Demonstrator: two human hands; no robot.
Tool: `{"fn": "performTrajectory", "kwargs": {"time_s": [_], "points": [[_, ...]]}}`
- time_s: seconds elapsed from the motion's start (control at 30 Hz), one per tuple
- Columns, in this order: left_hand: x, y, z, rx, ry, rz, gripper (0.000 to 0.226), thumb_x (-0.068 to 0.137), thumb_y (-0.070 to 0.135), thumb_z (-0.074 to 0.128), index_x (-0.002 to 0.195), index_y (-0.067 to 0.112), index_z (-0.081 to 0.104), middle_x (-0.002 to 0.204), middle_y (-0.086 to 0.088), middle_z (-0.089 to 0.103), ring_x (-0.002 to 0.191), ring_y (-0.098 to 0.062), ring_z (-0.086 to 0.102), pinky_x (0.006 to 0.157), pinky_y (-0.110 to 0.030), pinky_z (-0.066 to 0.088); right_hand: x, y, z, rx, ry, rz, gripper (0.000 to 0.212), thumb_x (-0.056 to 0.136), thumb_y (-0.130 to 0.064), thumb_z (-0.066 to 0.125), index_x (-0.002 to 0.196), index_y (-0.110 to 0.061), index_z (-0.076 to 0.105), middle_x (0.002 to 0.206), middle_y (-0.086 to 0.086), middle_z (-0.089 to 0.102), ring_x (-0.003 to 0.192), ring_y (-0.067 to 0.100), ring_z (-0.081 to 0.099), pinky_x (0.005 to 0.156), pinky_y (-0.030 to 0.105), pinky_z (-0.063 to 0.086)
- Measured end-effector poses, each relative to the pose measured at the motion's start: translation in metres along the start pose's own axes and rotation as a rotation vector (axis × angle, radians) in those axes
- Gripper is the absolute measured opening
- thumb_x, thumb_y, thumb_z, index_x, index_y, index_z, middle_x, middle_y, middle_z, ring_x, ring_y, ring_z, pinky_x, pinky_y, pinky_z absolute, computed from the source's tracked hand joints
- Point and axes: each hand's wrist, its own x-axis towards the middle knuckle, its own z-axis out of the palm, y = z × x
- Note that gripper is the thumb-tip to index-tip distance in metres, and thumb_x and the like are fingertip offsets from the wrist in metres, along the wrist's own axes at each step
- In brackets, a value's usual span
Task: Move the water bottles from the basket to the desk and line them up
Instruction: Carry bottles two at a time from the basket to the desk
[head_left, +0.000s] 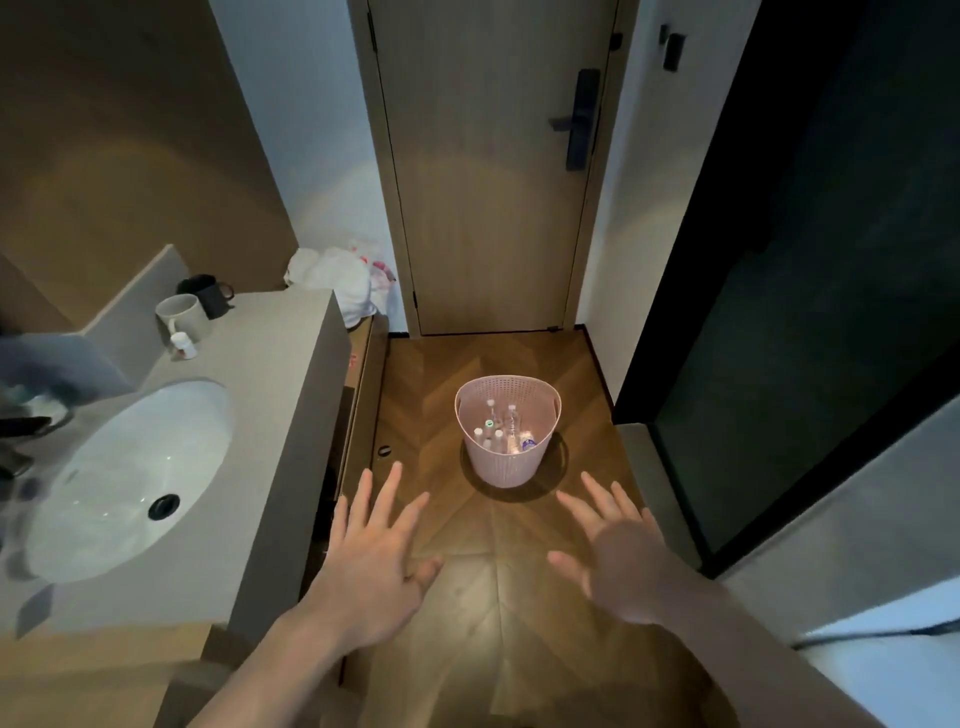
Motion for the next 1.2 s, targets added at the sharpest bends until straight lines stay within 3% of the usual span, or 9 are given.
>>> {"fn": "performTrajectory", "kwargs": {"time_s": [0.13, 0.3, 0.6, 0.93, 1.2], "points": [[0.053, 0.001, -0.008, -0.035, -0.057, -0.046, 0.075, 0.102, 0.067, 0.034, 0.165, 0.040, 0.003, 0.166, 0.007, -0.036, 0.149, -0.025, -0.040, 0.121, -0.048, -0.022, 0.057, 0.007, -0.024, 0.003, -0.014, -0.037, 0.081, 0.103, -0.070, 0.042, 0.168, -0.042, 0.005, 0.177, -0.007, -0.016, 0.163, 0.027, -0.014, 0.131, 0.054, 0.001], [0.129, -0.019, -0.017, -0.055, -0.085, -0.036, 0.074, 0.103, 0.064, 0.038, 0.166, 0.039, 0.007, 0.169, 0.005, -0.031, 0.152, -0.027, -0.035, 0.126, -0.051, -0.015, 0.128, 0.006, -0.049, 0.035, -0.051, -0.031, 0.080, 0.103, -0.067, 0.046, 0.169, -0.041, 0.007, 0.177, -0.007, -0.015, 0.163, 0.027, -0.015, 0.130, 0.055, -0.002], [0.298, -0.074, -0.017, -0.086, -0.182, 0.047, 0.073, 0.104, 0.058, 0.040, 0.167, 0.033, 0.010, 0.171, 0.001, -0.026, 0.155, -0.029, -0.029, 0.126, -0.051, -0.013, 0.273, -0.001, -0.071, 0.139, -0.106, 0.098, 0.079, 0.102, -0.065, 0.050, 0.167, -0.042, 0.011, 0.177, -0.008, -0.010, 0.164, 0.026, -0.011, 0.130, 0.056, -0.001], [0.458, -0.110, -0.012, -0.044, -0.388, 0.101, 0.072, 0.102, 0.053, 0.046, 0.165, 0.029, 0.020, 0.175, -0.003, -0.010, 0.159, -0.033, -0.014, 0.128, -0.052, -0.002, 0.392, -0.003, -0.087, 0.286, -0.161, 0.171, 0.077, 0.103, -0.059, 0.054, 0.167, -0.037, 0.019, 0.178, -0.005, 0.003, 0.164, 0.026, 0.001, 0.132, 0.049, 0.013], [0.568, -0.091, 0.018, -0.083, -0.498, 0.010, 0.073, 0.099, 0.047, 0.051, 0.164, 0.026, 0.025, 0.175, -0.006, 0.001, 0.161, -0.034, -0.001, 0.130, -0.050, 0.010, 0.499, 0.026, -0.105, 0.320, -0.241, 0.173, 0.075, 0.103, -0.049, 0.059, 0.167, -0.032, 0.022, 0.176, -0.004, 0.013, 0.162, 0.025, 0.014, 0.130, 0.047, 0.023]]}}
